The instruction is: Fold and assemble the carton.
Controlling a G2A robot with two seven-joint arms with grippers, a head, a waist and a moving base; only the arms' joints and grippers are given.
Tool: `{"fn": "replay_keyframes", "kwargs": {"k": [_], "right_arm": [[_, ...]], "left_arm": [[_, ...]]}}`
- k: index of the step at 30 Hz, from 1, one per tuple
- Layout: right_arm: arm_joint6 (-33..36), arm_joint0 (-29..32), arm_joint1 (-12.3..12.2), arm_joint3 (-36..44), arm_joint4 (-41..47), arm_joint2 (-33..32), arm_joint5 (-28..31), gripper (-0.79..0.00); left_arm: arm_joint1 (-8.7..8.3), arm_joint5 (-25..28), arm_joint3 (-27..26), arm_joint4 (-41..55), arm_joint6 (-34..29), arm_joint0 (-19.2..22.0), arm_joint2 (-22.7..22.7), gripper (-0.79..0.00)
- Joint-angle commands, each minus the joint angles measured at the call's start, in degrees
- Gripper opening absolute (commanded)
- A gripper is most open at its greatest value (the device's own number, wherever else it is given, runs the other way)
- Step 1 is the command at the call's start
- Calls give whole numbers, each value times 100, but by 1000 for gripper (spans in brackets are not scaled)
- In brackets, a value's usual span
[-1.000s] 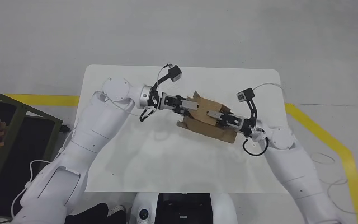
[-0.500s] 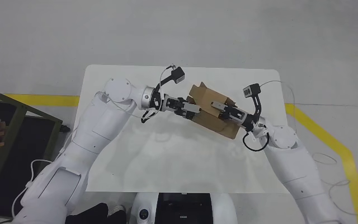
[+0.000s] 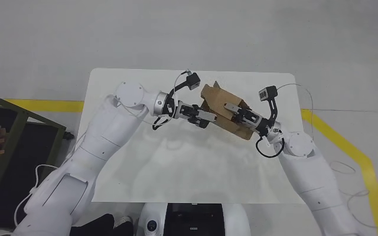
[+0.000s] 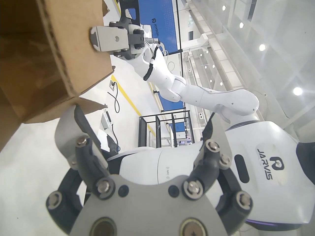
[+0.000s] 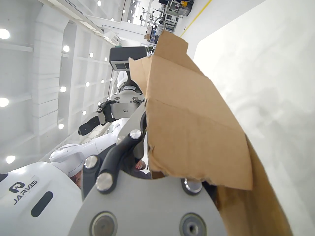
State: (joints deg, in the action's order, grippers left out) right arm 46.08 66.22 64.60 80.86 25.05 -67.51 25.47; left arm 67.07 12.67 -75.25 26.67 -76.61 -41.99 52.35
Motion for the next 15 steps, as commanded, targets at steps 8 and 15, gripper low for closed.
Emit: {"fn": "replay_keyframes", "kwargs": {"k": [8,15], "right_arm": [[-21,29,35,42,43,73,-14,-785],[41,91,54,51,36,144,-20,-785]], "left_arm": [[51,49,124,73,-24,82,-95,0],[65,77,207,72,-20,103,-100,0]]}}
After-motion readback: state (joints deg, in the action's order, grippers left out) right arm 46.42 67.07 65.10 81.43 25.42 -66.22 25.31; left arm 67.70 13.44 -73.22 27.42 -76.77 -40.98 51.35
